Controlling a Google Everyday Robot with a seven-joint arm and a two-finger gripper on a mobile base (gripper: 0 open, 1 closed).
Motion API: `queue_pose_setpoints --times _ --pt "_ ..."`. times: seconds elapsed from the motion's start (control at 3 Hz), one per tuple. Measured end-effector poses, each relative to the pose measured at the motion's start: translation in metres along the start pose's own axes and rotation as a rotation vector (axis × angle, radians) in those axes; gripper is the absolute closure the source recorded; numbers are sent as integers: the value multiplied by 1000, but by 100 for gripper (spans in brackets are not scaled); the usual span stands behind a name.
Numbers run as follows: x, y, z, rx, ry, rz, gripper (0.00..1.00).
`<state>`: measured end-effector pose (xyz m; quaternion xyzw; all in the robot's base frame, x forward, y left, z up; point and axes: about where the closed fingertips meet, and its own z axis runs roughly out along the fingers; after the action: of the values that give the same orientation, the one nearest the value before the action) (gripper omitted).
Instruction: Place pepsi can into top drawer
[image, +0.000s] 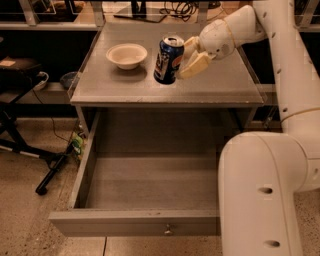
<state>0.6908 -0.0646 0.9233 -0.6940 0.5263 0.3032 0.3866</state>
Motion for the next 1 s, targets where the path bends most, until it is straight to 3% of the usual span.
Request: queue_pose_setpoints --times 0.33,1.0 --pt "-9 4 -1 16 -70 -4 100" --pt "-10 -8 4 56 -76 -1 100"
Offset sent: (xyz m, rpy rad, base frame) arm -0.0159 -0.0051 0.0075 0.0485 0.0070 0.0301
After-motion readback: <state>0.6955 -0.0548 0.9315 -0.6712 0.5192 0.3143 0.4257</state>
